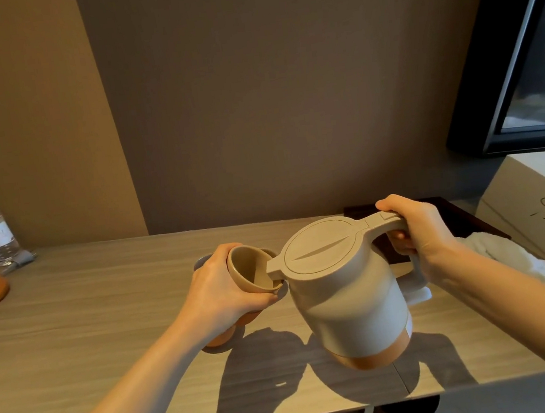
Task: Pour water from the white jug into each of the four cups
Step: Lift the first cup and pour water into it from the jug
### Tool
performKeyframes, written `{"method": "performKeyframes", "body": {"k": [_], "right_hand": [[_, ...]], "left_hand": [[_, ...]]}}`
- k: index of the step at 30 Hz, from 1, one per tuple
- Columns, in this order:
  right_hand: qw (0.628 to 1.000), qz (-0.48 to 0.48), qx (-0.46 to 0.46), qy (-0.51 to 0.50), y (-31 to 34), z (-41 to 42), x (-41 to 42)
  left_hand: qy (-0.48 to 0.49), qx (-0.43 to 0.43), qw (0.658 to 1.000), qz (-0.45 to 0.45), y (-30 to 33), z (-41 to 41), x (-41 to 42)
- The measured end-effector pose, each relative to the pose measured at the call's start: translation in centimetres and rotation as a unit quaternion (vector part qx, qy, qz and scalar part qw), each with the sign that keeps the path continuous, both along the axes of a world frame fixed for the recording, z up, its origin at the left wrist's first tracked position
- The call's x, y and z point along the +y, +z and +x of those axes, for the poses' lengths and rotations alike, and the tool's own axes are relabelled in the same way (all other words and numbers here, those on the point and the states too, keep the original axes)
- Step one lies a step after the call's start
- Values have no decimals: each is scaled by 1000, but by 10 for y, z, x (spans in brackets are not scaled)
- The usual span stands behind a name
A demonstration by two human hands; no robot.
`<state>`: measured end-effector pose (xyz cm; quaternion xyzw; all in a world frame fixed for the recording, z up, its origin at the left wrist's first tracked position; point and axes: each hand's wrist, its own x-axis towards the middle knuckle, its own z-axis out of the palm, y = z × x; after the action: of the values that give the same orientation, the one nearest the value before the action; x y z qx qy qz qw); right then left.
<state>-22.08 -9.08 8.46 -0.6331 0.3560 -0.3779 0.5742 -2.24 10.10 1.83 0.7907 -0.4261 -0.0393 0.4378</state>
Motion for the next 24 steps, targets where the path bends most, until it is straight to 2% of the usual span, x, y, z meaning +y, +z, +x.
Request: {"method": "performKeyframes", "body": {"k": [13, 24], "right_hand": [[999, -14, 44, 6, 6, 1, -1], [998, -24, 62, 10, 8, 3, -2]], "left_hand": [[9, -16, 1000, -15, -14, -4, -3], [16, 3, 1000, -19, -23, -3, -7]]}}
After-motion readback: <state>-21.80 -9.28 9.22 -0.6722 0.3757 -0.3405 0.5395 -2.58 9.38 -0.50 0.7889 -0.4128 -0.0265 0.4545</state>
